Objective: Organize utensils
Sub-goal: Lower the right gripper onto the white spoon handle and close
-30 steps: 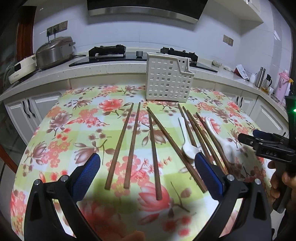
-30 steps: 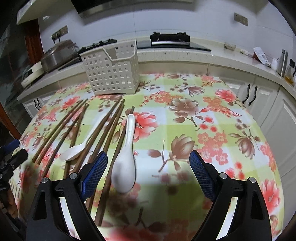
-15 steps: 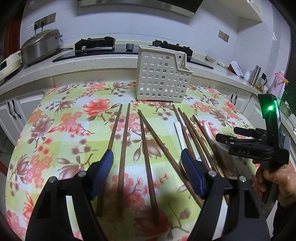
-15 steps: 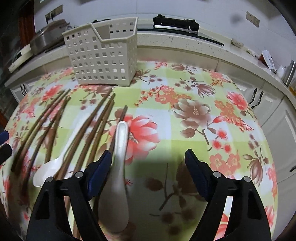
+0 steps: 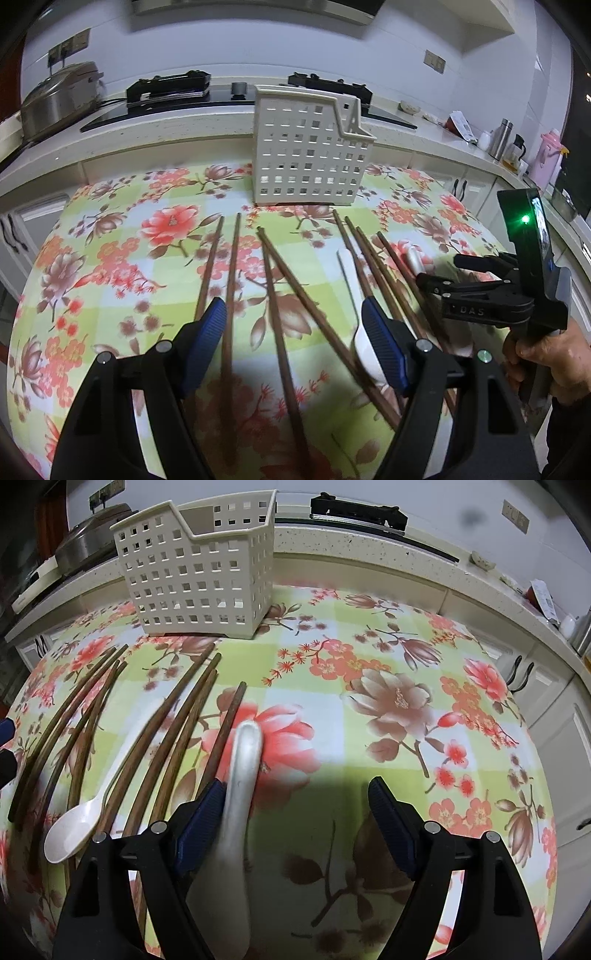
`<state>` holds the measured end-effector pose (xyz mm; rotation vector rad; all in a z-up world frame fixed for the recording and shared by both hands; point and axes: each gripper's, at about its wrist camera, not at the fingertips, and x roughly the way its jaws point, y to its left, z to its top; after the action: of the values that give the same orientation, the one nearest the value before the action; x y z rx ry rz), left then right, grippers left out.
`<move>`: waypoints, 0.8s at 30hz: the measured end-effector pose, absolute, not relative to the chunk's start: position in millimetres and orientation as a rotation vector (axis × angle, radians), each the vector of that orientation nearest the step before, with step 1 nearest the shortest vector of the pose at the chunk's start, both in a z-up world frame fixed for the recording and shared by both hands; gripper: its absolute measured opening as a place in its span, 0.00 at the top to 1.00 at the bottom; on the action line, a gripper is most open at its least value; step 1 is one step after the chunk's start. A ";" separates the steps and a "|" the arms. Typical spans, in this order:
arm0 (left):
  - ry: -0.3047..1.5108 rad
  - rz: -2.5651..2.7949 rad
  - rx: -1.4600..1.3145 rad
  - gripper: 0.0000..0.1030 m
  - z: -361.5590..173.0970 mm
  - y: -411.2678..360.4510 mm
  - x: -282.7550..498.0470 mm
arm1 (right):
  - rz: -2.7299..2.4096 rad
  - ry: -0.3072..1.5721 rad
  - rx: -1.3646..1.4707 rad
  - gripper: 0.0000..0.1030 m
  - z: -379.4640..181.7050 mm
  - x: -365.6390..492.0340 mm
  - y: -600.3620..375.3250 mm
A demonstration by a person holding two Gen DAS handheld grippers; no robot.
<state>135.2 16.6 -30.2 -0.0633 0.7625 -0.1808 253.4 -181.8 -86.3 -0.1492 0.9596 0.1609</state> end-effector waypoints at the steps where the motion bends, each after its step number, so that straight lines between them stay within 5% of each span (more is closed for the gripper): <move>1: 0.764 -0.194 -0.053 0.33 -29.1 12.5 139.0 | 0.170 0.960 -0.143 0.33 -86.7 255.0 -182.2; 12: 0.883 -0.275 -0.028 0.67 -48.7 -24.7 194.2 | 0.267 0.941 -0.124 0.55 -86.6 264.2 -174.5; 24: 0.966 -0.261 0.016 0.75 -70.9 -48.2 224.7 | 0.332 0.925 -0.102 0.78 -85.1 266.7 -176.4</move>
<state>224.7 -48.2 -70.9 0.0157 0.9665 -0.2608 266.7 -176.4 -85.1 -0.1021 0.9252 0.3321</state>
